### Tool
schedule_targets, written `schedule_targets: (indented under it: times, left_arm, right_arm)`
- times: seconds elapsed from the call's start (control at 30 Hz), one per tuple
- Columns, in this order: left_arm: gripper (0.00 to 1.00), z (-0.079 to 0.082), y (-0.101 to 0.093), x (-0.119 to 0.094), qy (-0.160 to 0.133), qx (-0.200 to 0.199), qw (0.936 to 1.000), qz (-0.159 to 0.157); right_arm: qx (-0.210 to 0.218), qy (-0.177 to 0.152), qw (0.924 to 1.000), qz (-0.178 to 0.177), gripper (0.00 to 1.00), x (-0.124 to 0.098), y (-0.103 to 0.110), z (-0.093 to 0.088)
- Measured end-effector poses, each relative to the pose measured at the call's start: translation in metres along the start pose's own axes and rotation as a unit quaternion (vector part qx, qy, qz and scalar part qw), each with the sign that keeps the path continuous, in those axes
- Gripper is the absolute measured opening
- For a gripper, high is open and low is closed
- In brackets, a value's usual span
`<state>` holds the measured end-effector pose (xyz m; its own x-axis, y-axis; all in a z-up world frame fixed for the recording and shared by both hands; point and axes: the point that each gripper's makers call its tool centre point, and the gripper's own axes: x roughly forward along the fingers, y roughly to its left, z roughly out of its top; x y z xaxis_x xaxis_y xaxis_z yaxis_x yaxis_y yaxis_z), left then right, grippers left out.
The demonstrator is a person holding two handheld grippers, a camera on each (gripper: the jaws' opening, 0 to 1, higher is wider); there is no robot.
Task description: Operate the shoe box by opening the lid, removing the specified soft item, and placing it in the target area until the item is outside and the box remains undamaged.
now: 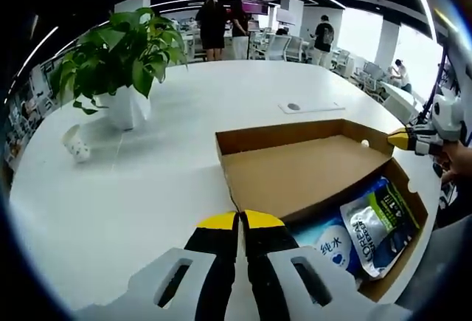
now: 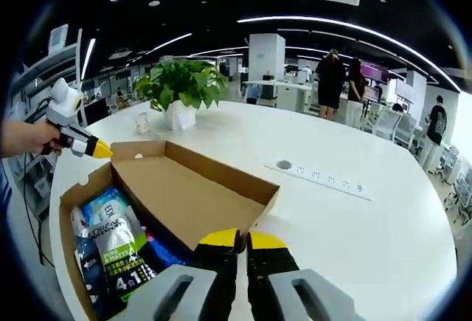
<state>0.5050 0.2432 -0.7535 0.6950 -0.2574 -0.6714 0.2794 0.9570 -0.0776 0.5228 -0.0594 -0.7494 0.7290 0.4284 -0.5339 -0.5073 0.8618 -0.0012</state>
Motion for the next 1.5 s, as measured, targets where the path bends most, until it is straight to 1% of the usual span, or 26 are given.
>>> schedule_targets:
  times: [0.47, 0.67, 0.77, 0.9, 0.93, 1.03, 1.1, 1.37, 1.5]
  left_arm:
    - [0.0, 0.001, -0.004, -0.002, 0.001, -0.007, 1.0, 0.001]
    - [0.01, 0.001, -0.005, -0.003, 0.001, 0.01, 0.9999, 0.007]
    - [0.02, 0.001, -0.005, -0.005, 0.001, 0.015, 0.9999, 0.007]
    - [0.04, 0.002, -0.006, -0.008, -0.006, 0.017, 0.9998, 0.006]
    - [0.05, 0.003, -0.006, -0.009, -0.006, 0.017, 0.9998, 0.006]
    - [0.07, 0.004, -0.008, -0.012, -0.013, 0.011, 0.9998, 0.005]
    - [0.05, 0.005, -0.01, -0.014, -0.016, 0.011, 0.9998, 0.001]
    - [0.12, 0.003, -0.025, -0.026, -0.024, 0.017, 0.9995, -0.005]
    - [0.15, 0.002, -0.029, -0.026, -0.023, 0.023, 0.9994, -0.01]
  right_arm:
    - [0.011, 0.004, 0.9999, 0.002, 0.0, 0.002, -0.001, 0.0]
    - [0.004, 0.003, 1.0, 0.007, 0.01, 0.0, 0.001, 0.0]
    - [0.002, 0.001, 1.0, 0.008, 0.02, -0.004, 0.001, 0.001]
    - [0.002, -0.004, 0.9999, 0.013, 0.05, -0.008, 0.002, 0.002]
    - [-0.001, -0.003, 0.9999, 0.014, 0.07, -0.009, 0.002, 0.002]
    - [-0.003, -0.006, 0.9998, 0.017, 0.1, -0.014, 0.002, 0.003]
    - [-0.006, -0.007, 0.9998, 0.019, 0.11, -0.017, 0.002, 0.002]
    - [-0.004, -0.002, 0.9994, 0.035, 0.21, -0.034, 0.007, -0.007]
    - [-0.008, -0.001, 0.9991, 0.041, 0.24, -0.043, 0.01, -0.012]
